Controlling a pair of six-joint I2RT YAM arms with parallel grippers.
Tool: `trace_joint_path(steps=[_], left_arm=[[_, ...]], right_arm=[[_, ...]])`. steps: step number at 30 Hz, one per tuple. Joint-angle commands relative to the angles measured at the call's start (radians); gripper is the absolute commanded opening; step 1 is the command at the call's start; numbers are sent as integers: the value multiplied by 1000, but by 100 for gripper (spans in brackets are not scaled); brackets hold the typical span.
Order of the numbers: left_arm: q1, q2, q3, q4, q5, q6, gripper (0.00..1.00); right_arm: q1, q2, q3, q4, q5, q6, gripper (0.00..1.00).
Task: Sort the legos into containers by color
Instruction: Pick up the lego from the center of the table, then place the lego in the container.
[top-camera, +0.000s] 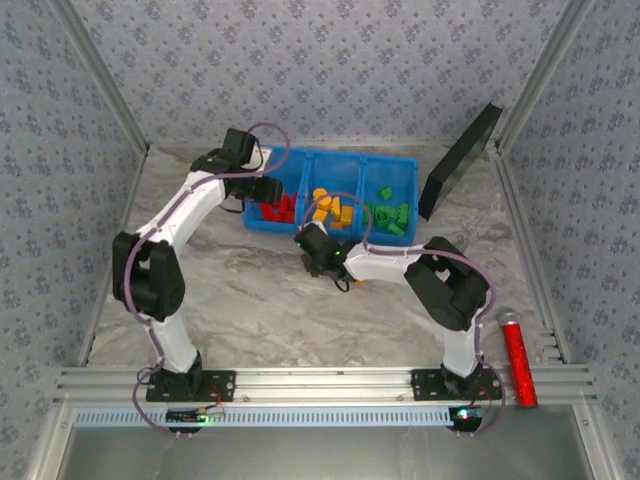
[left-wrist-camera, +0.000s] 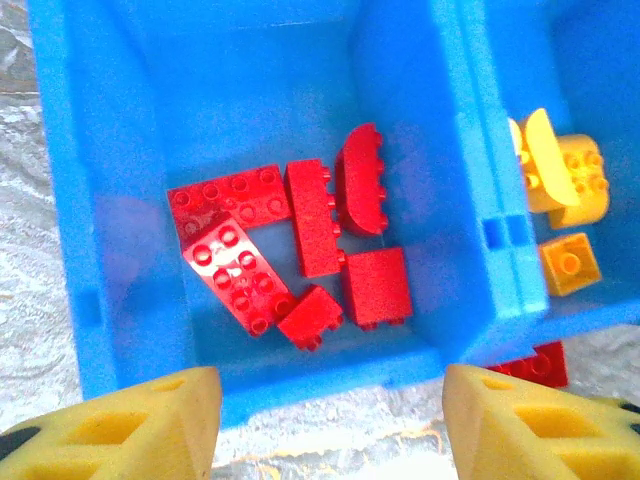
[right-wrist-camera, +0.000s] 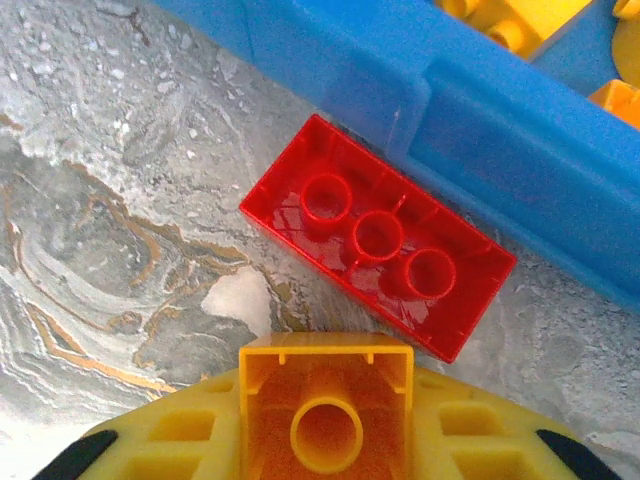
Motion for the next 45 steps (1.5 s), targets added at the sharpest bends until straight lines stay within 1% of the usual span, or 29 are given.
trace_joint_path(steps=[1, 4, 7, 12, 19, 23, 25, 29, 32, 35, 39, 40, 41, 45], left_arm=[[-6, -88, -62, -18, 5, 7, 61], [-8, -172, -152, -11, 0, -6, 62], [-14, -263, -242, -11, -14, -17, 62], [-47, -408, -363, -35, -38, -43, 63], [-117, -544, -464, -105, -59, -90, 64], [-170, -621, -514, -143, -74, -131, 65], [-195, -648, -549, -134, -67, -158, 65], [-244, -648, -602, -105, -60, -215, 66], [-304, -636, -630, -72, -65, -248, 66], [-376, -604, -645, -42, -93, -292, 67], [-465, -535, -638, 9, -119, -333, 69], [-479, -518, -633, 10, -123, -340, 69], [-495, -498, -624, 49, -123, -344, 69], [-541, -410, -558, 78, -141, -336, 70]], right_arm=[[-4, 3, 25, -39, -4, -12, 24], [-4, -47, 26, -67, -4, -32, 22], [-9, -103, 30, -101, 5, -60, 22], [-42, -152, 128, -133, 13, -125, 22], [-146, -78, 255, -135, -9, -212, 23], [-206, -8, 331, -131, -26, -248, 23], [-228, 33, 381, -147, -35, -258, 23], [-259, 118, 471, -162, -44, -280, 24], [-272, 185, 552, -194, -40, -291, 25], [-279, 234, 609, -215, -40, -304, 26], [-283, 270, 651, -230, -38, -312, 30], [-286, 275, 656, -234, -40, -311, 31], [-289, 280, 660, -237, -42, -311, 32], [-297, 289, 658, -235, -61, -311, 38]])
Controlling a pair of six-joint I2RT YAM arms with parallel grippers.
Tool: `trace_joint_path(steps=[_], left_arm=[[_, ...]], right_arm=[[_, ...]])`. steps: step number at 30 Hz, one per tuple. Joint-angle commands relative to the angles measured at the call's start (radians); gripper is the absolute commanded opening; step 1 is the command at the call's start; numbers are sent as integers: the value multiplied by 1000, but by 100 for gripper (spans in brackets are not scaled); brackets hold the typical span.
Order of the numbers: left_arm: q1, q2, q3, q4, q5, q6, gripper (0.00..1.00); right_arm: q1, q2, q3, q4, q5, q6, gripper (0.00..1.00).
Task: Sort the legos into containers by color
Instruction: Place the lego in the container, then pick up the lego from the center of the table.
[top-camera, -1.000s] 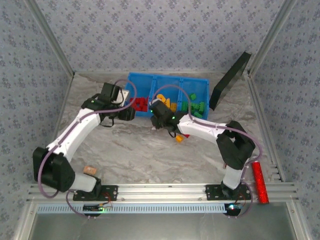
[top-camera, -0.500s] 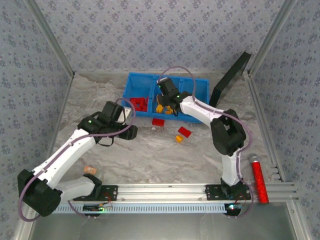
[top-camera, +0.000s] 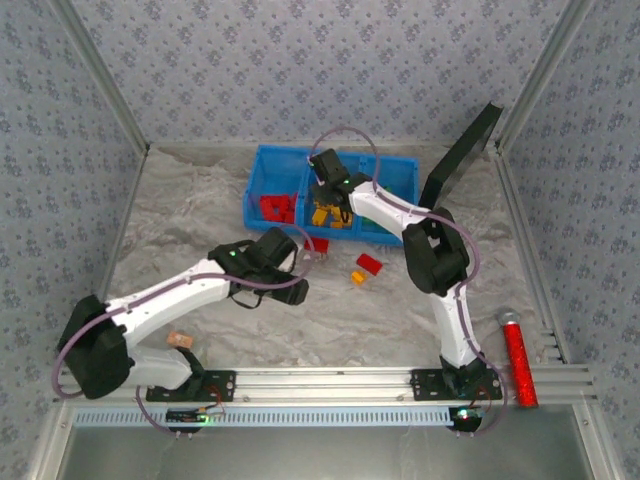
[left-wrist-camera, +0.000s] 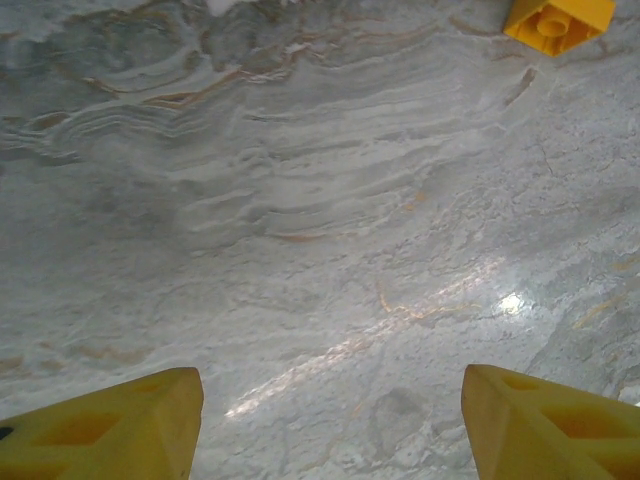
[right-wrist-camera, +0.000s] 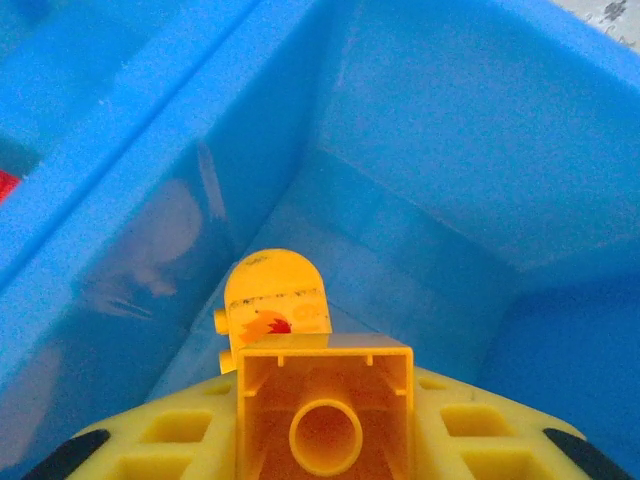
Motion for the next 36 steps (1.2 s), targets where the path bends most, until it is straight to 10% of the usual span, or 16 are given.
trace_joint_path(steps=[1, 36], left_arm=[[-31, 57, 85, 65, -40, -17, 70], [-176, 850, 800, 66, -147, 245, 93]], right_arm=[[-12, 17, 31, -31, -21, -15, 39], [-117, -486, -217, -106, -275, -46, 66]])
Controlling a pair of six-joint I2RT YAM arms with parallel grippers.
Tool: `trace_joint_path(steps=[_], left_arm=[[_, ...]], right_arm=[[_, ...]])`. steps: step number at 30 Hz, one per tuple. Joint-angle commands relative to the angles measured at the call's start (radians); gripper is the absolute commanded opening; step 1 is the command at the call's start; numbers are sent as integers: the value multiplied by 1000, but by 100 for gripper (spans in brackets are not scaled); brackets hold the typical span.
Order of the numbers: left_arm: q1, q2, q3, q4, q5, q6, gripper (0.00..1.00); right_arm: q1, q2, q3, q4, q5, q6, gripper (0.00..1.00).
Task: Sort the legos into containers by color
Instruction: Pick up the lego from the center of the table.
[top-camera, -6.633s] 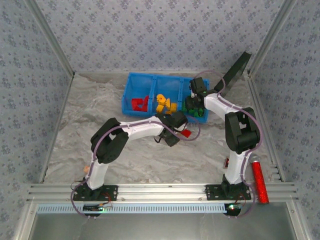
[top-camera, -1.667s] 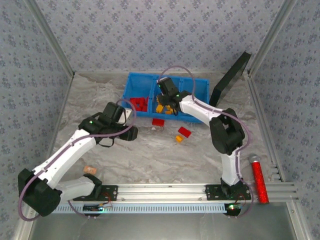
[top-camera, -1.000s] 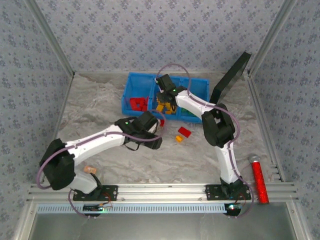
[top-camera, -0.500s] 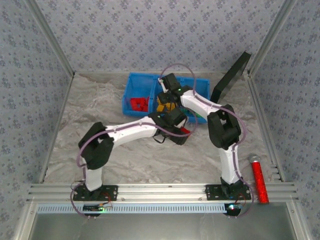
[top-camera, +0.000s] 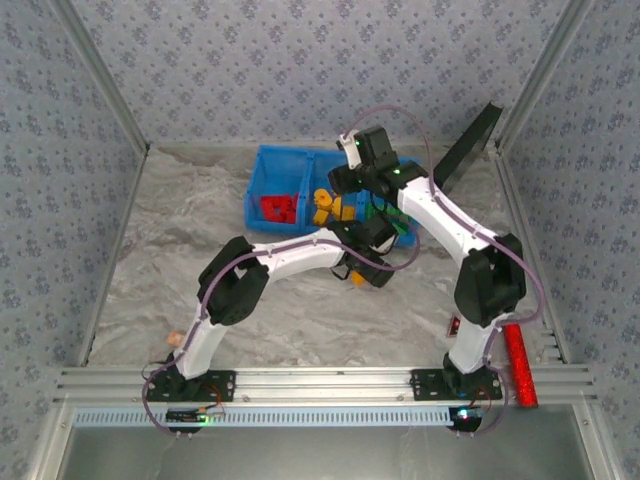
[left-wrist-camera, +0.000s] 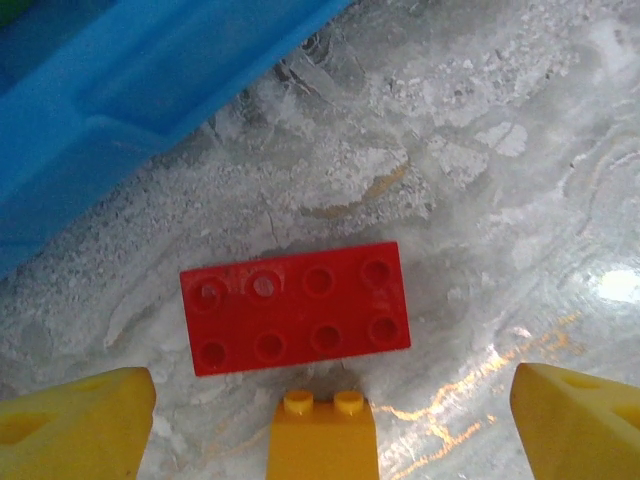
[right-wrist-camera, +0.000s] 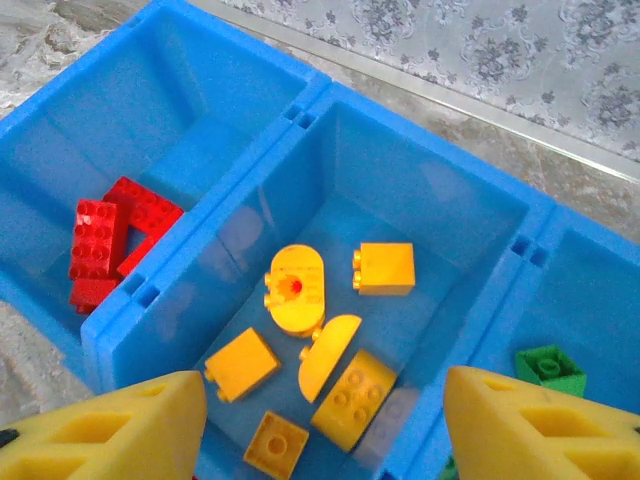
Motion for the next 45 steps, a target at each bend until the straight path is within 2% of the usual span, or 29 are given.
trace_joint_path(steps=[1, 11, 23, 27, 32, 37, 42, 45], left_arm=[[-6, 37, 49, -31, -39, 31, 94], [-5, 123, 127, -45, -35, 35, 94], [-2, 202, 194, -86, -13, -31, 79], [0, 207, 191, -95, -17, -50, 71], [0, 181, 146, -89, -16, -66, 56], [26, 111, 72, -27, 52, -104, 48], [54, 40, 71, -13, 84, -102, 45], [71, -14, 92, -26, 91, -87, 45]], right_arm=[[-14, -102, -52, -22, -10, -3, 67], [-51, -313, -196, 0, 19, 44, 68], [-95, -451, -259, -43, 19, 85, 67], [-104, -491, -266, -78, 27, 90, 67], [-112, -582, -311, -132, 51, 107, 68], [-160, -751, -426, -226, 19, 180, 71], [-214, -947, -536, -292, -10, 272, 75], [-233, -974, -584, -367, -5, 357, 75]])
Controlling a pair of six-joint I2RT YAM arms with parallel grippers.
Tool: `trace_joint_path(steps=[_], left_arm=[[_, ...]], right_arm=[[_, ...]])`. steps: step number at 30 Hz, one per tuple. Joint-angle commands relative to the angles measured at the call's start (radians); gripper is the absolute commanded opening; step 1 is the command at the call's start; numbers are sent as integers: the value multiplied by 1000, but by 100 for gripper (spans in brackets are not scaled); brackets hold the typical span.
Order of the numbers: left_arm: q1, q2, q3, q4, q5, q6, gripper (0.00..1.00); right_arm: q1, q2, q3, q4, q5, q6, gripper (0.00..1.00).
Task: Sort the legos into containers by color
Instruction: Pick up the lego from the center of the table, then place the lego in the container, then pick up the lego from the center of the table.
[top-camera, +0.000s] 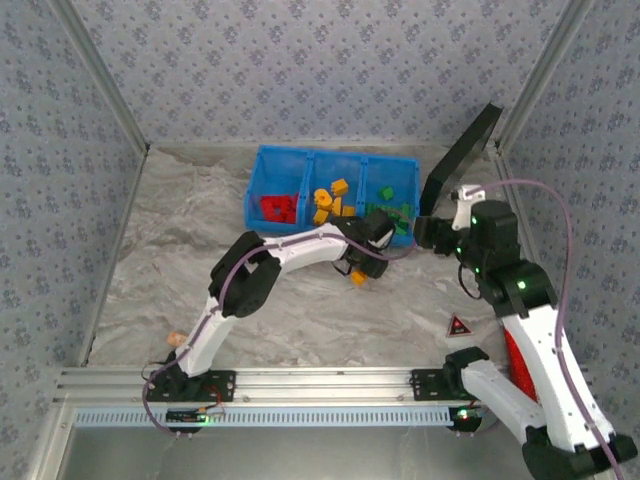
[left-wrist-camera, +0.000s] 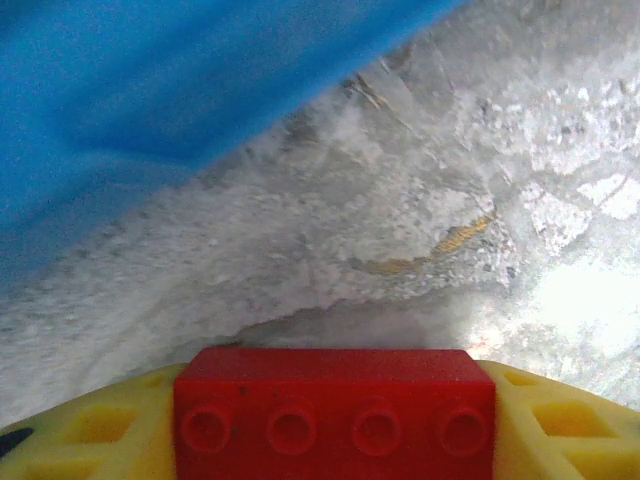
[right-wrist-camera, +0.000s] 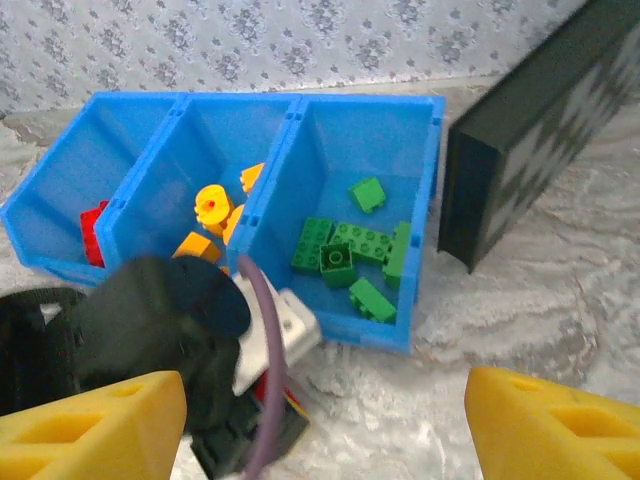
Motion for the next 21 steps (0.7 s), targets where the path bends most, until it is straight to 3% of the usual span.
trace_joint_path(steps=[1, 10, 16, 21], left_arm=[[21, -129, 27, -23, 29, 5, 45], [102, -377, -8, -73, -29, 71, 46], [210, -551, -107, -87, -133, 110, 48], [354, -664, -202, -63, -113, 116, 49]], right_arm=[[-15, -14, -68, -99, -20, 129, 75], [10, -73, -369, 194, -195, 241, 75], [121, 18, -437, 320, -190, 210, 77], [280, 164, -437, 386, -87, 159, 78]])
